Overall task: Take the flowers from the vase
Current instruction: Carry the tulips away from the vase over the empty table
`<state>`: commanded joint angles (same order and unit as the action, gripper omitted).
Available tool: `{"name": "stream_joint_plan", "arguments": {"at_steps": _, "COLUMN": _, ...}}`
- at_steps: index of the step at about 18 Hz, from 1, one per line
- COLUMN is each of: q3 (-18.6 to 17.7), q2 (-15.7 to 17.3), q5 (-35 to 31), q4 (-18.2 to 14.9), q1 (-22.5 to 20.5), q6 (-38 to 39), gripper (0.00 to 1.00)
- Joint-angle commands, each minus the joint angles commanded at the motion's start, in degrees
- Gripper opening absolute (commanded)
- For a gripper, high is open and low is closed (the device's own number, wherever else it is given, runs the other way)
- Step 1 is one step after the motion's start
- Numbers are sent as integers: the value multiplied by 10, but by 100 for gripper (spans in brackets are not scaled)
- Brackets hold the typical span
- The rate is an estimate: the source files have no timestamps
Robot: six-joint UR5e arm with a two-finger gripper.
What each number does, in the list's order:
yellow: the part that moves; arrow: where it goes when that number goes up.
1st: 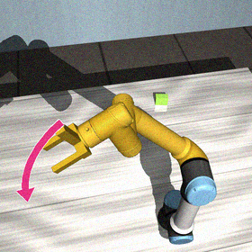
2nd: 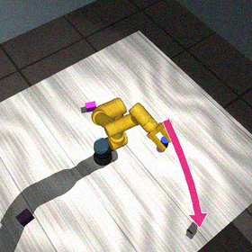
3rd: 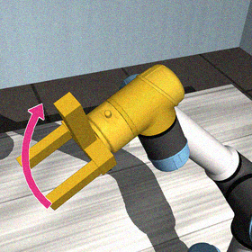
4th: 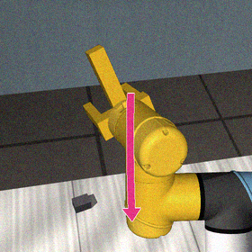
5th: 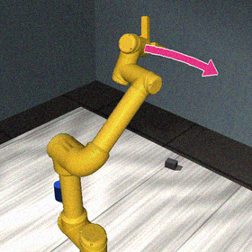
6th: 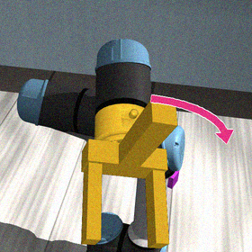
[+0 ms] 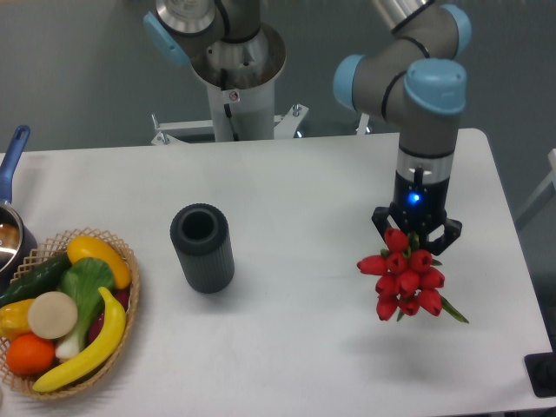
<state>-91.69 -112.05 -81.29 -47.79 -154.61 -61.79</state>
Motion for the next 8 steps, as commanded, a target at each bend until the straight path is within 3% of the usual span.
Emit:
{"name": "stream_joint_plan", "arguments": {"at_steps": 4, "q3": 61, "q2": -33, "q5": -68, "q4": -85, "q1": 28, "q6": -5, "gripper": 2}}
{"name": "stream_joint_plan", "arguments": {"at_steps": 8, "q3": 76, "q2": -54, "q5": -98, "q4": -96, "q1": 49, "q6": -4, "gripper": 1}}
